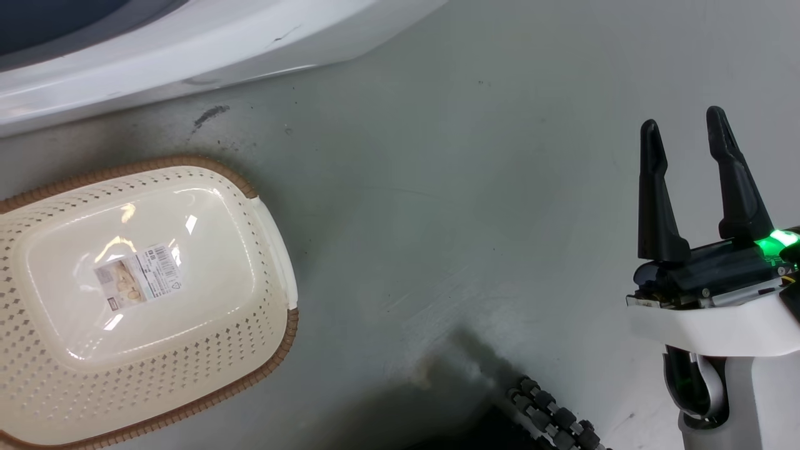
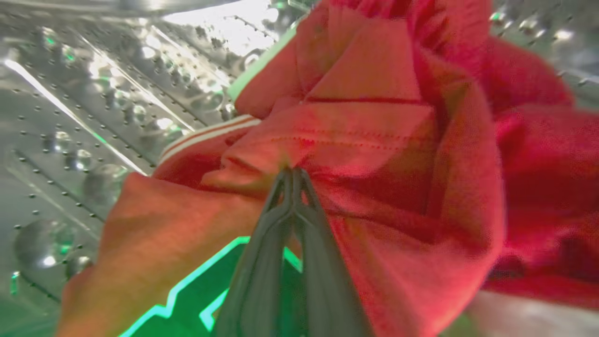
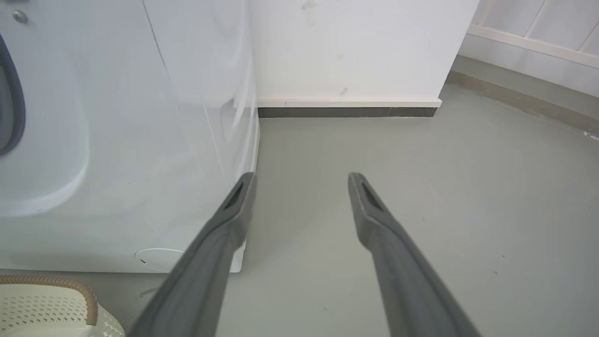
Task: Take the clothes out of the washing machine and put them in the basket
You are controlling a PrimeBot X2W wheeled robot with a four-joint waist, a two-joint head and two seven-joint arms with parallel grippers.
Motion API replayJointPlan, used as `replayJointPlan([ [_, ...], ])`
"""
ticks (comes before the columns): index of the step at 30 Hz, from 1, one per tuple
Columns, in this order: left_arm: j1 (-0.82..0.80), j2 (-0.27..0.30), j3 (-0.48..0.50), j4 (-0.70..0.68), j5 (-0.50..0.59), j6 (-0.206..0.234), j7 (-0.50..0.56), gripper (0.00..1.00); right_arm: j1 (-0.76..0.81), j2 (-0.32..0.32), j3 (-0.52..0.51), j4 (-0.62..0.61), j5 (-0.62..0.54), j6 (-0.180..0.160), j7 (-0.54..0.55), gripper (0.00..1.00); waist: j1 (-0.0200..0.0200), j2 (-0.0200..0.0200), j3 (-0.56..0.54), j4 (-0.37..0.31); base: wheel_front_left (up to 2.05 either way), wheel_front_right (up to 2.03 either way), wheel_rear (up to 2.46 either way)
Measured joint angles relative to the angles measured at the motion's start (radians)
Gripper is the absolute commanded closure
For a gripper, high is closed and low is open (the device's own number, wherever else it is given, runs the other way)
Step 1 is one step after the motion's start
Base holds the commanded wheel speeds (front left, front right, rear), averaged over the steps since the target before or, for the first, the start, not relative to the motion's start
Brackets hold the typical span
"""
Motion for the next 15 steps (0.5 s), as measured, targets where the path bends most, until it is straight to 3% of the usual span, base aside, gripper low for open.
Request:
replayJointPlan([
  [15,0.195,-0.085,-0.070,-0.028,-0.113,0.000,-0.245,1.00,0.005,0.000,-0.013,0.022,-0.045,0.000,0.000,0.00,0.0000,0.0000,-0.126,0.057,0.00,0.00,0.00],
])
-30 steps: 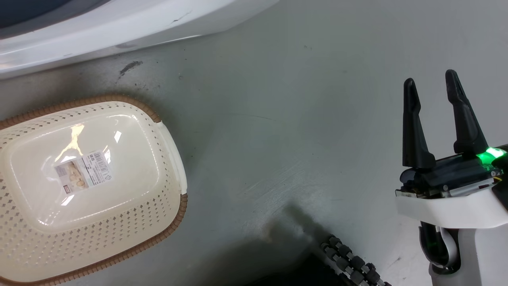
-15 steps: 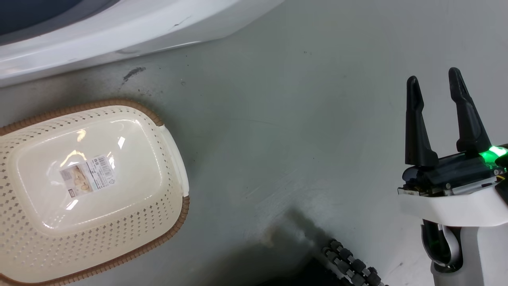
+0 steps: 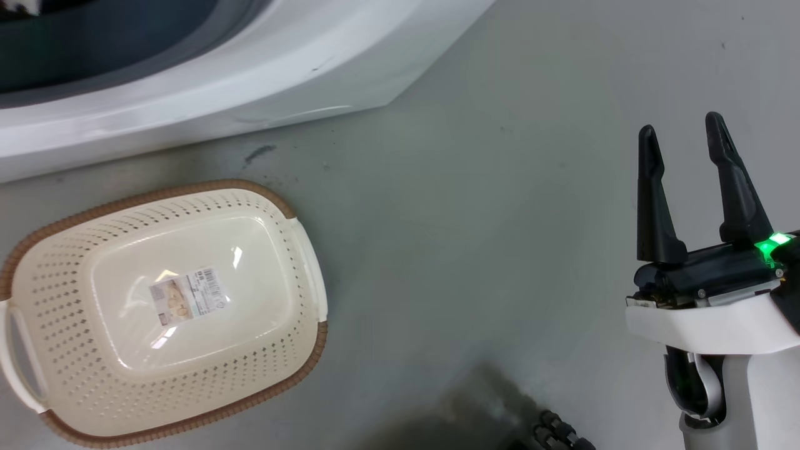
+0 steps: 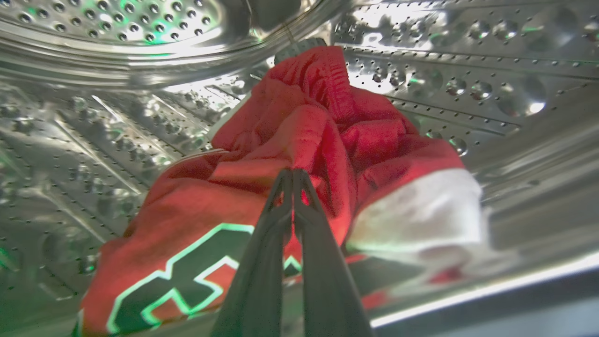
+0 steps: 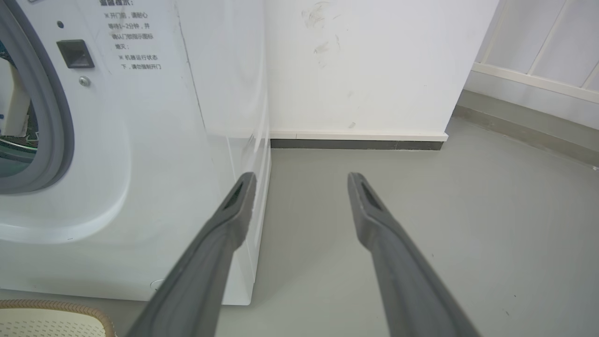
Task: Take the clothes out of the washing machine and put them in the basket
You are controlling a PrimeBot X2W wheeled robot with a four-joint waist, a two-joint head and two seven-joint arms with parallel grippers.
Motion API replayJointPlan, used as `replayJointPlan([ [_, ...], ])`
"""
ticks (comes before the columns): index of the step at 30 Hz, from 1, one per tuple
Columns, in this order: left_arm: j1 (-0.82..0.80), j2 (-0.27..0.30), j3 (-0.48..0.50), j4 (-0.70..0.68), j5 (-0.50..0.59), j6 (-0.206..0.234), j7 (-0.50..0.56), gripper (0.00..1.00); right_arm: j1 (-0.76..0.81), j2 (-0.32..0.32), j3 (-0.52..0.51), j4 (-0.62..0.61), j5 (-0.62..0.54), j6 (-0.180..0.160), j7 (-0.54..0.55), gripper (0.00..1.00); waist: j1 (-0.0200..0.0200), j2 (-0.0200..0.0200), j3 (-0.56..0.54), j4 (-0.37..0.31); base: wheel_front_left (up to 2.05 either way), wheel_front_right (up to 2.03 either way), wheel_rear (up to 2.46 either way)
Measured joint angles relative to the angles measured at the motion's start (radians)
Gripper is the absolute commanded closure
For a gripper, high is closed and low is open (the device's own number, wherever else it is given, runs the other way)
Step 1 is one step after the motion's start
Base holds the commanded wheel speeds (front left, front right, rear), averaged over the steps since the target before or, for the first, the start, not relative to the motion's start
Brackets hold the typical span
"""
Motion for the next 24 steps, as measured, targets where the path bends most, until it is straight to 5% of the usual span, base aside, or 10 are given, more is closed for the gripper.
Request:
replayJointPlan([
  [14,0.283,-0.075,-0.042,-0.042,-0.128,0.000,-0.290,1.00,0.067,0.000,-0.024,0.036,-0.072,0.000,0.000,0.00,0.0000,0.0000,-0.180,0.084,0.00,0.00,0.00],
  [24,0.484,-0.113,-0.054,-0.144,-0.154,0.007,-0.373,1.00,0.139,0.000,-0.034,0.055,-0.126,0.000,0.000,0.00,-0.0001,0.0000,-0.325,0.166,0.00,0.00,0.00],
])
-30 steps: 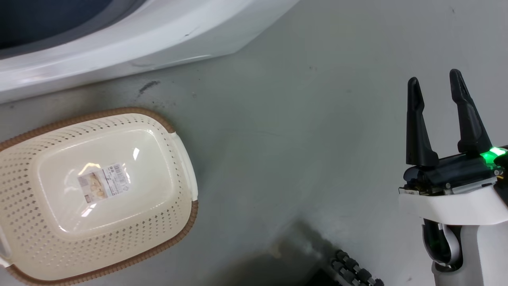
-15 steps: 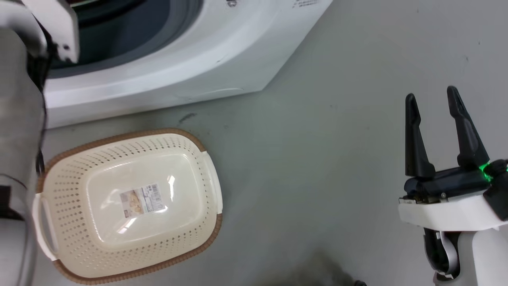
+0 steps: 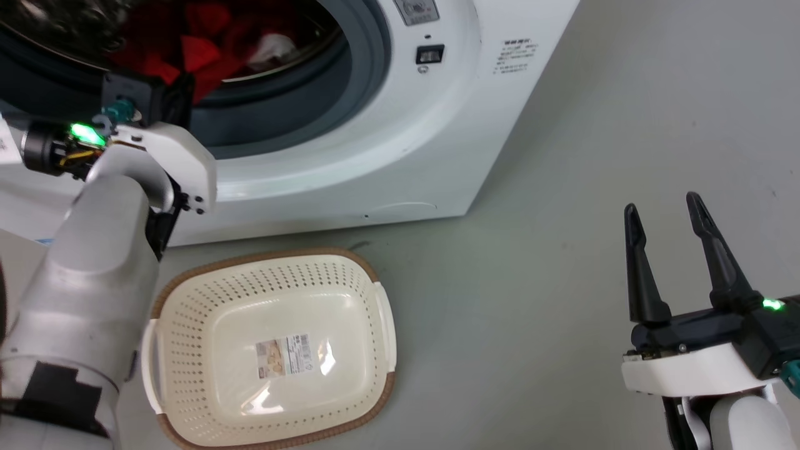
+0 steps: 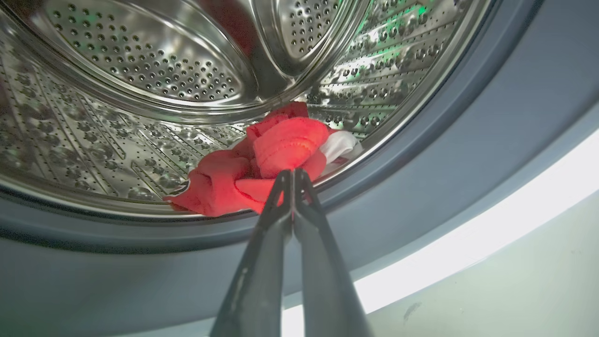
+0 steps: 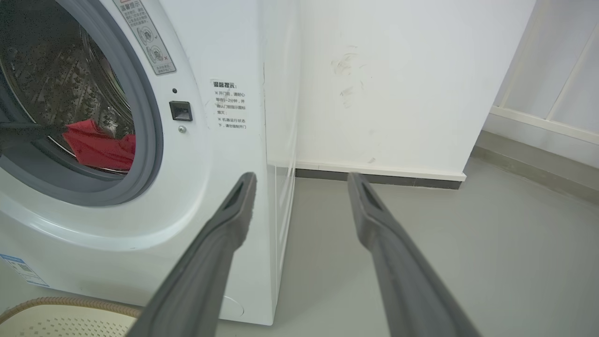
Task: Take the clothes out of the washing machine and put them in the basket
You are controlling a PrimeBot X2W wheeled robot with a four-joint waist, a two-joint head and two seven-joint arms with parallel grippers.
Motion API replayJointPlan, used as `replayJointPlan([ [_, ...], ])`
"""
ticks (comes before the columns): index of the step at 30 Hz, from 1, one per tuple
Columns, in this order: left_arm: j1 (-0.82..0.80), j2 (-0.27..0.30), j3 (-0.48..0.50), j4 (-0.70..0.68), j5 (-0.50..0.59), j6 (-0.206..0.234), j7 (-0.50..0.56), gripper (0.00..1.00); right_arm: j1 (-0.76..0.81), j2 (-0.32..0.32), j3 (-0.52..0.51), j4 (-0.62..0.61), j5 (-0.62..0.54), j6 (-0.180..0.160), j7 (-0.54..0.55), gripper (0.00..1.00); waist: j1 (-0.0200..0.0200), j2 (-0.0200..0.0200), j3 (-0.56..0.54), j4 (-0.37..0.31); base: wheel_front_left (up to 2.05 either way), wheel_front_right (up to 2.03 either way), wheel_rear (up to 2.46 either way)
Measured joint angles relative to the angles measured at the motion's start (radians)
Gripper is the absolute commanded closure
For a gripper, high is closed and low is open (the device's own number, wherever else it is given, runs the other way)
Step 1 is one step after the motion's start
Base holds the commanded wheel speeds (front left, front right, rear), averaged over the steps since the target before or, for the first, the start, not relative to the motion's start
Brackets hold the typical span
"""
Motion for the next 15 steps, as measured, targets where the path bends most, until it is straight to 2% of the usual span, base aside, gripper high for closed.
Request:
replayJointPlan([
  [10,0.252,0.028,0.068,-0.391,0.006,0.067,-0.003,1.00,0.072,0.000,0.000,0.019,-0.020,0.000,0.000,0.00,0.0000,0.0000,-0.140,0.058,0.00,0.00,0.00],
  [15,0.360,0.043,0.079,-0.542,0.006,0.090,-0.003,1.00,0.111,0.000,0.005,0.028,-0.021,0.000,0.000,0.00,0.0000,0.0000,-0.207,0.078,0.00,0.00,0.00],
])
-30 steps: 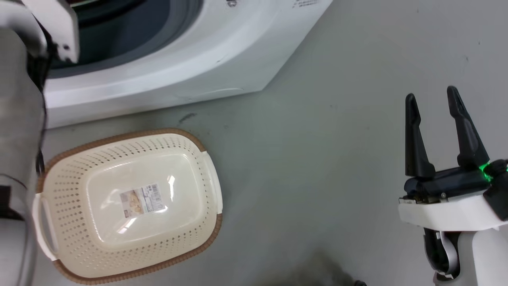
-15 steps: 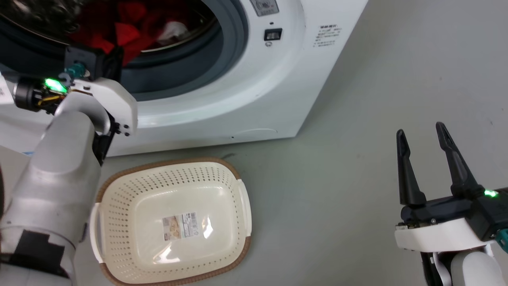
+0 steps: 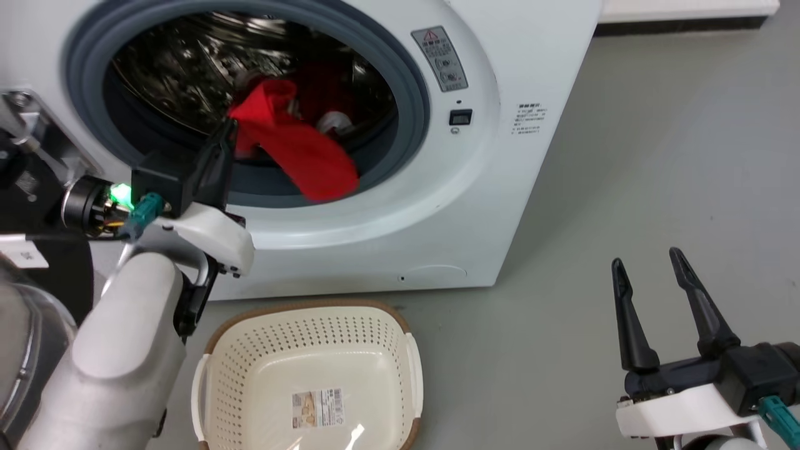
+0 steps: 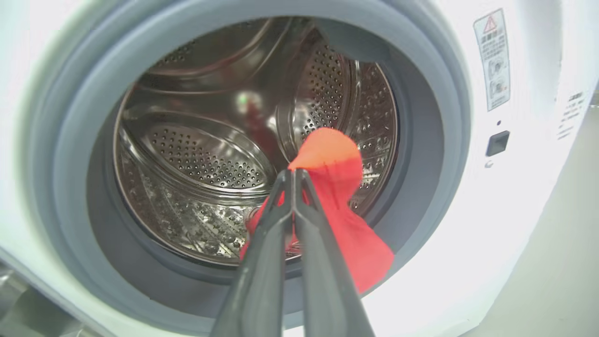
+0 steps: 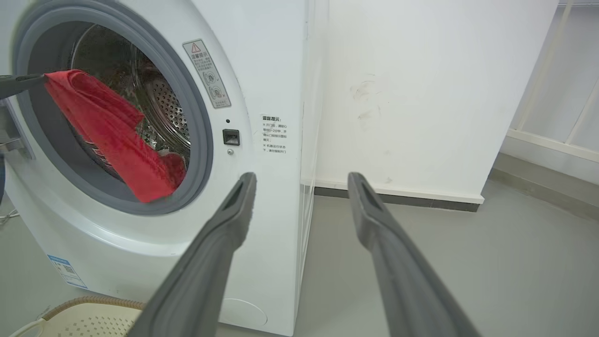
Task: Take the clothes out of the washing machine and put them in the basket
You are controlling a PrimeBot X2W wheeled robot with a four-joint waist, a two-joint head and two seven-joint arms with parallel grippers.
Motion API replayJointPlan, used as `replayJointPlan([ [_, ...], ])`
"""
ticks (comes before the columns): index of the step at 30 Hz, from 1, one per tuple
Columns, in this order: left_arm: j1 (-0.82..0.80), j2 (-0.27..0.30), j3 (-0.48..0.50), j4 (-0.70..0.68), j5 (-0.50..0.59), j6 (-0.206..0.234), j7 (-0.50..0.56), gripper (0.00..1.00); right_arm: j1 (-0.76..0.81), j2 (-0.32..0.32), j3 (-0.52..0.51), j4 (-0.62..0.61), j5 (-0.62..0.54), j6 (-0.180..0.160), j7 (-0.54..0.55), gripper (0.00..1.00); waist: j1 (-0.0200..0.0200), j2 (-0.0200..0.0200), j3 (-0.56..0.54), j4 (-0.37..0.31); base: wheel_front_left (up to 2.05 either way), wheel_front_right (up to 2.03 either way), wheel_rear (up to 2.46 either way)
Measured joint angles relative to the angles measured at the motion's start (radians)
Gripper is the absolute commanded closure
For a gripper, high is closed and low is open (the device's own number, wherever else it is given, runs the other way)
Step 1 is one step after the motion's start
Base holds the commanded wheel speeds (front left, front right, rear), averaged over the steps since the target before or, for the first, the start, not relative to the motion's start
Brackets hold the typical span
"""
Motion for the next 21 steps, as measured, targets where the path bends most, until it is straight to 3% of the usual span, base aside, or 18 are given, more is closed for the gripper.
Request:
replayJointPlan([
  [21,0.133,0.107,-0.002,-0.611,0.029,0.102,0.154,1.00,0.080,0.000,0.011,0.028,-0.007,0.000,0.000,0.00,0.0001,0.0000,-0.136,0.042,0.00,0.00,0.00],
])
